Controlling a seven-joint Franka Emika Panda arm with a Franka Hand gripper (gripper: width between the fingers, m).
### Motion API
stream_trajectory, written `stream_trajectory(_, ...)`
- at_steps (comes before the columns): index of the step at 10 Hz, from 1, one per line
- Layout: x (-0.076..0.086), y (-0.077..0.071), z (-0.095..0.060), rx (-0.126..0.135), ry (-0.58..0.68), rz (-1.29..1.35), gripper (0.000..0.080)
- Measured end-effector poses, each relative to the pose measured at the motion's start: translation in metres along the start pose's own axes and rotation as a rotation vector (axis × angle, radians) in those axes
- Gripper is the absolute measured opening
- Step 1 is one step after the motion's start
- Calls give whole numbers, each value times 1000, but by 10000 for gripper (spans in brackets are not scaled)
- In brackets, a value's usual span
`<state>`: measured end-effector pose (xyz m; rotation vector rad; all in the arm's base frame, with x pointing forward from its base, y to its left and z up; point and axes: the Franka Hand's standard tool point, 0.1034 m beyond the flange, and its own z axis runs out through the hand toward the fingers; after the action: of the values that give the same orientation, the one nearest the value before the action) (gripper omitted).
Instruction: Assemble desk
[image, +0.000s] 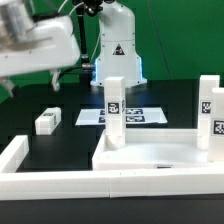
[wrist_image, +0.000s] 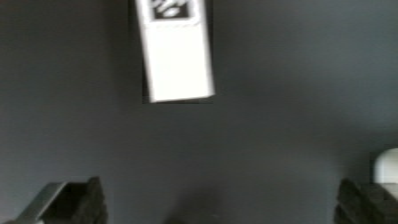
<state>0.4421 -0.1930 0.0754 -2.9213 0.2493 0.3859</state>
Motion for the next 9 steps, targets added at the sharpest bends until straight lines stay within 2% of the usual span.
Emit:
stream_trajectory(3, -1, -6, 3, 23, -164, -23, 649)
stream_trajectory(4, -4, -3, 9, 19, -230, -32, 649)
stream_trajectory(5, -6, 8, 25, -3, -334, -35, 649)
stream_trajectory(6, -3, 16, 39, -10, -403, -29, 649)
stream_trajectory(7, -4, 20, 46, -28, -507, -30, 649)
stream_trajectory(9, 0, 21, 53, -27, -562, -25, 649)
